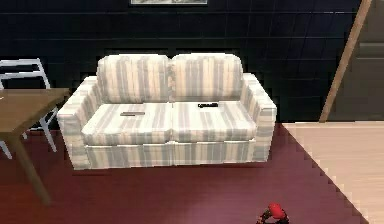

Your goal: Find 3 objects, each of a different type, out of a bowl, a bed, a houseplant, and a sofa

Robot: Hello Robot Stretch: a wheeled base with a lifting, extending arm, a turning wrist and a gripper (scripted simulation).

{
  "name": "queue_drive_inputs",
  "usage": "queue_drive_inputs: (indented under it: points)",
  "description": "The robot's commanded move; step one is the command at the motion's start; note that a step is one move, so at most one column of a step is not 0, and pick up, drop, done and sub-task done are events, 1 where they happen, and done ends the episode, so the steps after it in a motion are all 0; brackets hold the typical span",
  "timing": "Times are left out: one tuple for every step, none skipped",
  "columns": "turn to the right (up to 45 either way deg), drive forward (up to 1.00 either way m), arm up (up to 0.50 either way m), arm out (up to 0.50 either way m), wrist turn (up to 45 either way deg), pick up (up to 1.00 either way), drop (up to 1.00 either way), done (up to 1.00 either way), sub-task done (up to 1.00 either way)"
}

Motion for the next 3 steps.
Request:
queue_drive_inputs:
  points:
    - [9.0,0.0,0.0,0.0,0.0,0.0,0.0,0.0,0.0]
    - [0.0,0.95,0.0,0.0,0.0,0.0,0.0,0.0,0.0]
    - [-27.0,0.0,0.0,0.0,0.0,0.0,0.0,0.0,0.0]
